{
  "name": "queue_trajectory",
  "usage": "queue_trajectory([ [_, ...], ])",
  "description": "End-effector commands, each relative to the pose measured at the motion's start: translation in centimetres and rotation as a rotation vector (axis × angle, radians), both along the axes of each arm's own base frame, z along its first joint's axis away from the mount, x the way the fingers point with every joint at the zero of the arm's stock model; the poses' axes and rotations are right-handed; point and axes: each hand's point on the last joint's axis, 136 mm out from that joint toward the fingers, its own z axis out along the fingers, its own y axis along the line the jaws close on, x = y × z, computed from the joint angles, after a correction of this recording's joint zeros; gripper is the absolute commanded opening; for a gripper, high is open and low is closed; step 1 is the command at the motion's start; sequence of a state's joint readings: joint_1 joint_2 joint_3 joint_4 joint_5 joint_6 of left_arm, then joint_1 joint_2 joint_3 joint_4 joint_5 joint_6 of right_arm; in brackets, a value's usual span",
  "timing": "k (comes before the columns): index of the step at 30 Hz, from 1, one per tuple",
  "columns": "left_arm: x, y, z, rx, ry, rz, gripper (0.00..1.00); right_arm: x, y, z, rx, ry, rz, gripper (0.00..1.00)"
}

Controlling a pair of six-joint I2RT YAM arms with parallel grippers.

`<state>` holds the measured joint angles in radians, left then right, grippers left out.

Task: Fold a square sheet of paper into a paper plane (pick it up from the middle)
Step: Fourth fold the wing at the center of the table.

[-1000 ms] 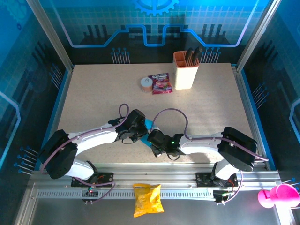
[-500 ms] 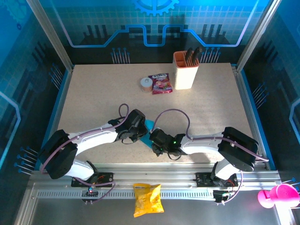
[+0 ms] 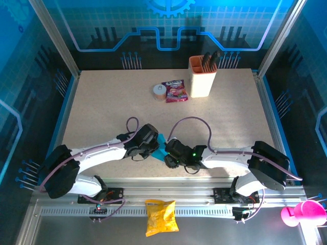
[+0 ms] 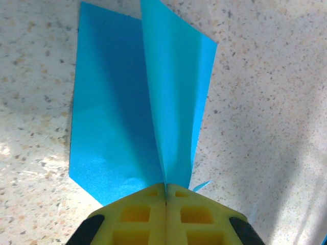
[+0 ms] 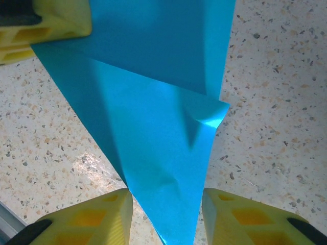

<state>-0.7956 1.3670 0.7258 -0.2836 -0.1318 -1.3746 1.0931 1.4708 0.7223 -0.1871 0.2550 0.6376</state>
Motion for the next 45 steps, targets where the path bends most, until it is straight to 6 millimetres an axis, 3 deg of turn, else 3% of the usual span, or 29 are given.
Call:
queue_trajectory([
  [1,-0.5,1.1,-0.2,0.029,0.002,0.061,0.00,-0.2,0.2,-0.2,-0.036,-0.002,-0.005,0.41],
  [13,-0.5,1.0,-0.2,0.036,0.006,0.058,0.00,-0.2,0.2,-1.4,-0.069,0.003,-0.002,0.31],
  [26,-0.5,1.0,-0.1,0.042,0.007,0.054,0.00,0.2,0.4,-1.1,-0.073,-0.007,0.001,0.25],
  [35,-0.4,1.0,0.0,0.040,0.004,0.052,0.00,0.5,-0.1,-2.0,-0.088,0.006,-0.014,0.15],
  [42,-0.3,0.9,0.2,0.037,-0.001,0.050,0.00,0.6,-0.4,-2.4,-0.076,0.022,-0.012,0.00],
  [45,-0.1,0.8,0.6,0.034,-0.014,0.045,0.10,0.5,-0.5,-2.8,-0.062,0.037,-0.010,0.00],
])
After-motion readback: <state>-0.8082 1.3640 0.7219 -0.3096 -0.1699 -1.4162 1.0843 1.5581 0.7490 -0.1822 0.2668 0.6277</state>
